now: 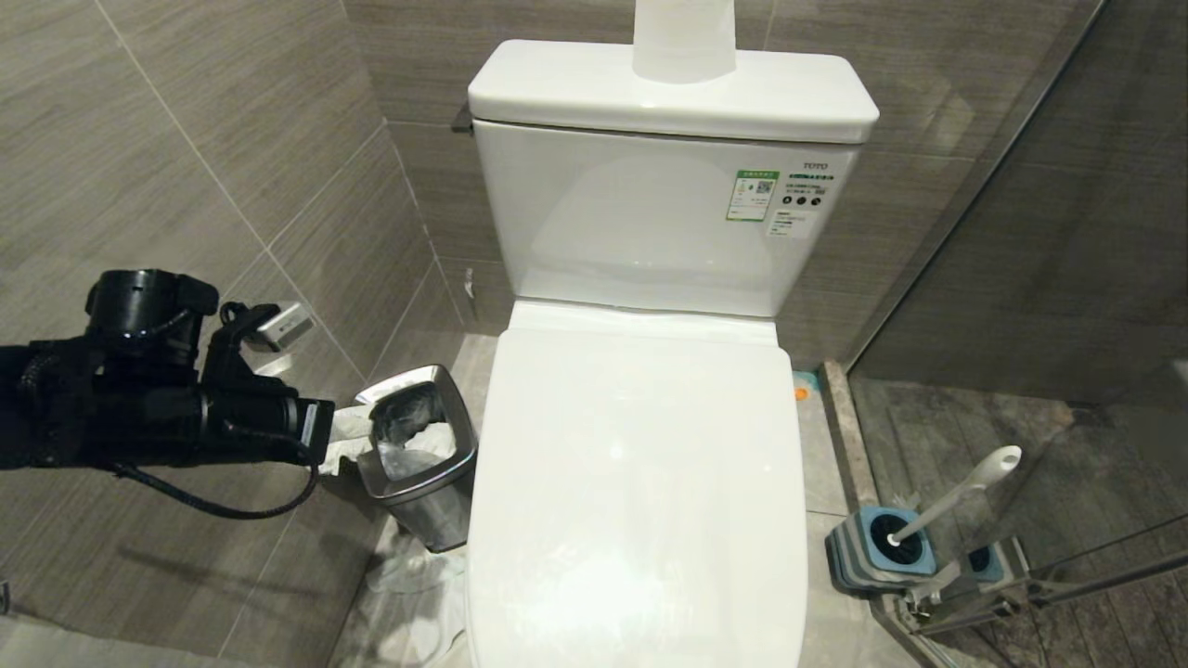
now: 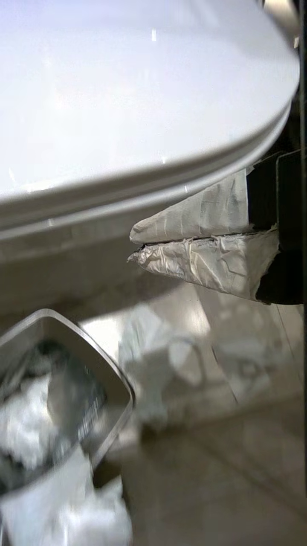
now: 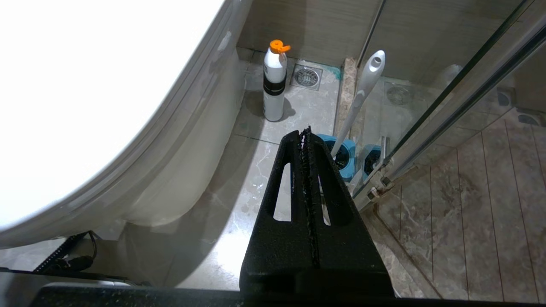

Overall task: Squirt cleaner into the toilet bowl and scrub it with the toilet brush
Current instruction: Use the left hand to lift the toilet lid slightly

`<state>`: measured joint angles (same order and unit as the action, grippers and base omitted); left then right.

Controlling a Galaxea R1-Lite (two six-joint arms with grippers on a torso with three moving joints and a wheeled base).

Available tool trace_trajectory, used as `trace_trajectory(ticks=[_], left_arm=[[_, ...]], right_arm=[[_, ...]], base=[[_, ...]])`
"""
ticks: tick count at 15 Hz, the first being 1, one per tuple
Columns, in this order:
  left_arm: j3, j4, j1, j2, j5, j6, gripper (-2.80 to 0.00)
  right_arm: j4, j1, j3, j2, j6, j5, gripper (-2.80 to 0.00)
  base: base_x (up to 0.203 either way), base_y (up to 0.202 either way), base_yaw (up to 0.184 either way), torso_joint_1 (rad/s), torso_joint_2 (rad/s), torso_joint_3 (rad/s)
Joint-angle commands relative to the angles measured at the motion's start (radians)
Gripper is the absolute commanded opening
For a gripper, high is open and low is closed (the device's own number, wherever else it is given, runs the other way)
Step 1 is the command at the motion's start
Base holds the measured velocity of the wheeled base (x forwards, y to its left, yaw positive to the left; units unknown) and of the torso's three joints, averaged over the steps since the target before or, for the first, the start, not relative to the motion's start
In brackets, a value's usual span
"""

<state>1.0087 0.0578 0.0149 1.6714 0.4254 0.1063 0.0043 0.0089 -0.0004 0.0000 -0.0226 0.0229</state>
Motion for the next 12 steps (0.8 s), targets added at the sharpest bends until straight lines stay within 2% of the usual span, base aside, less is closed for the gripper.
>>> trace_trajectory(ticks=[1, 4, 5, 9, 10, 12], left_arm=[[-0.008, -0.058, -0.001, 0.058, 0.092, -0.085, -2.8], [-0.035, -0.269, 0.0, 0.126, 0.106, -0.293, -2.8], [-0.063, -0.358, 0.0, 0.157, 0.107, -0.343, -2.8], [-0.229, -0.687, -0.001, 0.278, 0.109, -0.412, -2.8], [-0.243, -0.751, -0.001, 0.305, 0.11, -0.453, -2.8], [-0.251, -0.794, -0.003, 0.321, 0.125, -0.514, -2.8]], right_arm=[[0.0, 0.0, 0.0, 0.0, 0.0, 0.0, -2.8], [0.0, 0.0, -0.001, 0.0, 0.0, 0.0, -2.8], [0.0, 0.0, 0.0, 0.0, 0.0, 0.0, -2.8], [0.0, 0.0, 0.0, 0.0, 0.0, 0.0, -2.8], [0.0, 0.0, -0.001, 0.0, 0.0, 0.0, -2.8], [0.0, 0.0, 0.0, 0.0, 0.0, 0.0, -2.8]], base=[[0.0, 0.0, 0.0, 0.0, 0.0, 0.0], [0.0, 0.0, 0.0, 0.0, 0.0, 0.0], [0.0, 0.0, 0.0, 0.0, 0.0, 0.0], [0.0, 0.0, 0.0, 0.0, 0.0, 0.0], [0.0, 0.0, 0.0, 0.0, 0.0, 0.0], [0.0, 0.0, 0.0, 0.0, 0.0, 0.0]])
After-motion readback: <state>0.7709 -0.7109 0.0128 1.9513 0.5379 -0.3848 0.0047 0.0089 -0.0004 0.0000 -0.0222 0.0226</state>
